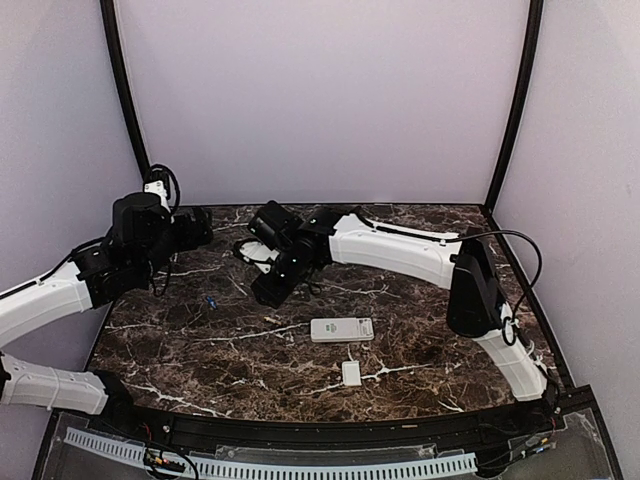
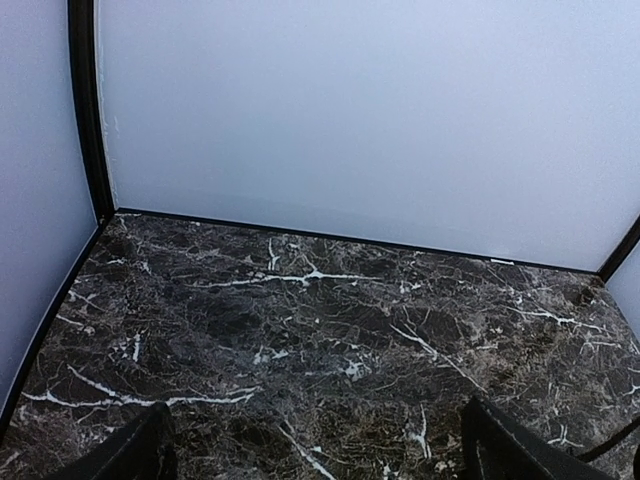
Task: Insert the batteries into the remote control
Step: Pick up the battery at the center of the board.
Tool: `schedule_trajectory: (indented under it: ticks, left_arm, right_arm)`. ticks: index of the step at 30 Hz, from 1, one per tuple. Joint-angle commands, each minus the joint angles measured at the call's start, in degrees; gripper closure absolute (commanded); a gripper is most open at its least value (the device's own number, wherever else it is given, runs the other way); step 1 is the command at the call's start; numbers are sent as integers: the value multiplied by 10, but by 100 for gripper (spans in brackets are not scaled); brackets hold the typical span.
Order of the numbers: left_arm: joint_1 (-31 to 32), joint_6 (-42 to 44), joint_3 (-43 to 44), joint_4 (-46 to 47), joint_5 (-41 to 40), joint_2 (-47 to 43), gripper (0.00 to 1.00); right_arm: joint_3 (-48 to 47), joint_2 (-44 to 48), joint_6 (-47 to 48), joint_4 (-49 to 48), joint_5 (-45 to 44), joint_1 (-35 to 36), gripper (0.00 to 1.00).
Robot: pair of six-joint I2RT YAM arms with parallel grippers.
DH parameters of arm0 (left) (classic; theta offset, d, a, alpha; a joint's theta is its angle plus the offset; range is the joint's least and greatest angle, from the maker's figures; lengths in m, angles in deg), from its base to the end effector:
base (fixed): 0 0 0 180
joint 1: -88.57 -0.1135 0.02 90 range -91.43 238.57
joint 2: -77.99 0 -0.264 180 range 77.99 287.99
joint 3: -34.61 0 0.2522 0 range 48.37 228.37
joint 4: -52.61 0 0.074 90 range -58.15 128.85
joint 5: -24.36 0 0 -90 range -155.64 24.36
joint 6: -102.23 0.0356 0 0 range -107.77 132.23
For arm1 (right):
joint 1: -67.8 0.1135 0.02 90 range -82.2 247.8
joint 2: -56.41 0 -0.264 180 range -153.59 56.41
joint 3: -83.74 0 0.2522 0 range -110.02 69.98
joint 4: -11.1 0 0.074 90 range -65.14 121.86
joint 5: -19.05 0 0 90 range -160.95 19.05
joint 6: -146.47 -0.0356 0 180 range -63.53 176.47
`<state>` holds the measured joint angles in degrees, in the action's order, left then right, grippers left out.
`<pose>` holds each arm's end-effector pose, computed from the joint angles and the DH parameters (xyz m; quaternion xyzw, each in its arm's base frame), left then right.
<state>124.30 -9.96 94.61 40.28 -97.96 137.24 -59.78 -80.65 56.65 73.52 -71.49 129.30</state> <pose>0.2053 -0.1242 0.3228 -0.0870 0.7598 -0.1053 0.6357 0.2509 0.4614 0.2309 -0.4890 0.8217 0.1454 0.2541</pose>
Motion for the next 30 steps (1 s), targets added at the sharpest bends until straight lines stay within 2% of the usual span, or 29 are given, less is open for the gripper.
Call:
schedule_trajectory:
  ticks: [1, 6, 11, 23, 27, 30]
  left_arm:
    - [-5, -22, -10, -85, 23, -52, 1]
    - [-5, -46, -28, -132, 33, -114, 2]
    - [-5, -67, -62, -128, 37, -150, 4]
    - [-5, -11, -68, -79, 49, -83, 3]
    - [-5, -14, -73, -64, 64, -80, 3]
    - [-4, -20, -78, -55, 68, -80, 3]
  right_arm:
    - [-32, -27, 17, 62, -23, 11, 41]
    - [-48, -48, 23, 60, -28, 30, 42]
    - [-69, -85, 6, 68, -19, 38, 43]
    - [-75, -118, 43, 64, -99, 39, 43]
    - [-79, -121, 41, 61, -73, 33, 45]
    - [-65, -122, 30, 56, -39, 24, 50]
